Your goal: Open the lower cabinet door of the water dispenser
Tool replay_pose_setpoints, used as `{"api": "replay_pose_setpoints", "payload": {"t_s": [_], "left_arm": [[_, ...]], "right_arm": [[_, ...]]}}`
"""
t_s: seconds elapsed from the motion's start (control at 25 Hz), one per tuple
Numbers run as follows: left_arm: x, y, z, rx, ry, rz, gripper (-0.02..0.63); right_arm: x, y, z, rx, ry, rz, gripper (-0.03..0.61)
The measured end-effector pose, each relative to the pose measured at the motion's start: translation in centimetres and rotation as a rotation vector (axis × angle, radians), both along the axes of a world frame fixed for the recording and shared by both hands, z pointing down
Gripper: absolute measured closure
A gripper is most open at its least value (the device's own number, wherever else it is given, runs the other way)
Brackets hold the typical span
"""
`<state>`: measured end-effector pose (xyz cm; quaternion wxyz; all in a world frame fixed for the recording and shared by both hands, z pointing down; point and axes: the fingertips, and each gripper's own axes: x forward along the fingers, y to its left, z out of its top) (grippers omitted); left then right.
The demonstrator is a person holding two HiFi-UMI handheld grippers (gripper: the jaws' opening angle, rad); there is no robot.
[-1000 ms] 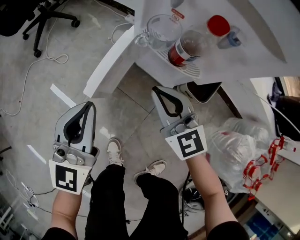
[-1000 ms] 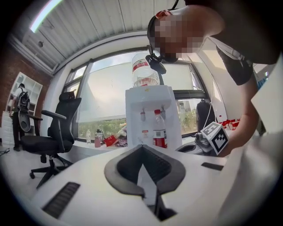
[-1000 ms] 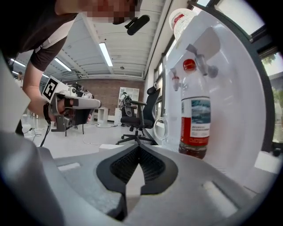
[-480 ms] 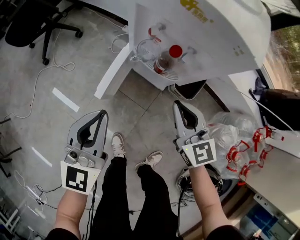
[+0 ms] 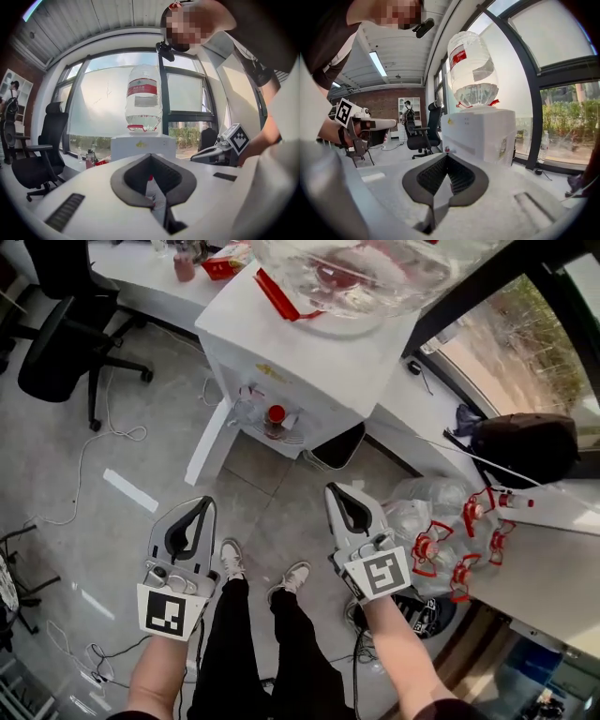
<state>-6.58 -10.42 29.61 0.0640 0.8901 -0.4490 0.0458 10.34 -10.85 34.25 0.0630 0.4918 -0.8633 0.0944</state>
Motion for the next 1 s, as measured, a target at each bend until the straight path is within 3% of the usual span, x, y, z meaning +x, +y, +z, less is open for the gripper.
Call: {"api": "replay_pose_setpoints", "payload": {"t_s": [0.2, 0.64, 0.84, 1.0], "left_arm": [[1.8, -0.5, -5.2, 0.02, 0.008, 0.034, 0.606], [5.3, -1.6, -17.1, 0.147, 0.005, 0.071, 0.606], [6.2, -0.7, -20.8, 0.157, -0.016, 0.093, 0.606], [6.1, -0.5, -24.9, 0.206, -0.035, 0.096, 0.606]], "right_arm": [[3.0, 1.0, -5.1, -0.054, -0.011, 0.067, 0.574], [8.3, 1.6, -17.2, 0.039, -0.047, 0.161, 0.574], [9.6, 2.6, -20.3, -0.011, -0.044, 0.176, 0.574], [9.4, 3.2, -24.6, 0.027, -0.059, 0.172, 0.574]]}}
